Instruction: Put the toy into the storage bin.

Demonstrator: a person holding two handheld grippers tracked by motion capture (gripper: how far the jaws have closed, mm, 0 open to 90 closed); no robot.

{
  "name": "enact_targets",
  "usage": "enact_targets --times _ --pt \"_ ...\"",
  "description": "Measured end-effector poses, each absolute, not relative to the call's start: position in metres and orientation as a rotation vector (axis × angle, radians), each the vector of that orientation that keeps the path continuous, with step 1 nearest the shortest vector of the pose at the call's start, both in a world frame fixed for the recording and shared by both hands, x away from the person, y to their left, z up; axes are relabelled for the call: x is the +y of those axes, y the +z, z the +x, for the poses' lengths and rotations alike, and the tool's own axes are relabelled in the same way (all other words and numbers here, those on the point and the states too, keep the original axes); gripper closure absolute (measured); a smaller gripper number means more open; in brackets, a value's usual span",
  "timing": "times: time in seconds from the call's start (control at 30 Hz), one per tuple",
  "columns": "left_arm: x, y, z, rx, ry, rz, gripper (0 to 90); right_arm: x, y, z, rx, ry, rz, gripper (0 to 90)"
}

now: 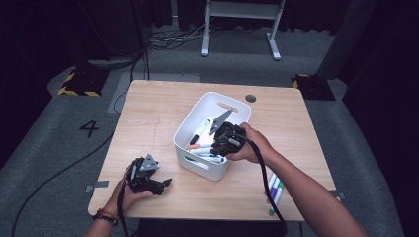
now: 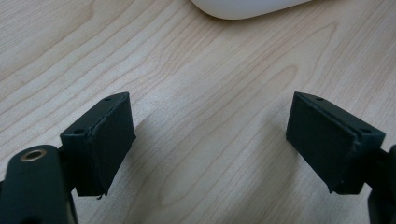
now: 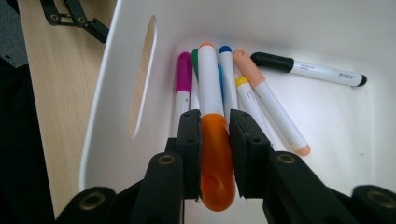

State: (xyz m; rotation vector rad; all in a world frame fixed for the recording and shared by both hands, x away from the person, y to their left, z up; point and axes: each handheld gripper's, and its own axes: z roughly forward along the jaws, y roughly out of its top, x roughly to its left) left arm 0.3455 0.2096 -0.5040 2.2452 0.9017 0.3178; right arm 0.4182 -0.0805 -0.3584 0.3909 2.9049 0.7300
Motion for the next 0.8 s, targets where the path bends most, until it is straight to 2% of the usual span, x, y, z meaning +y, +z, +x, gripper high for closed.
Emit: enact_targets --times 0.37,0.57,0.8 --pt "0.210 -0.504 0.345 0.900 0.321 2.245 15.4 -0.069 -0.366 0.419 2.960 0.716 0.295 74.9" --pt "0.210 -0.504 0.345 0.900 0.320 2.245 15.4 -0.067 -0.368 0.413 3.029 0.623 0.382 74.4" --pt "0.210 -0.504 0.345 0.901 0.320 2.245 15.4 -0.071 -0.362 0.414 3.005 0.656 0.400 66.8"
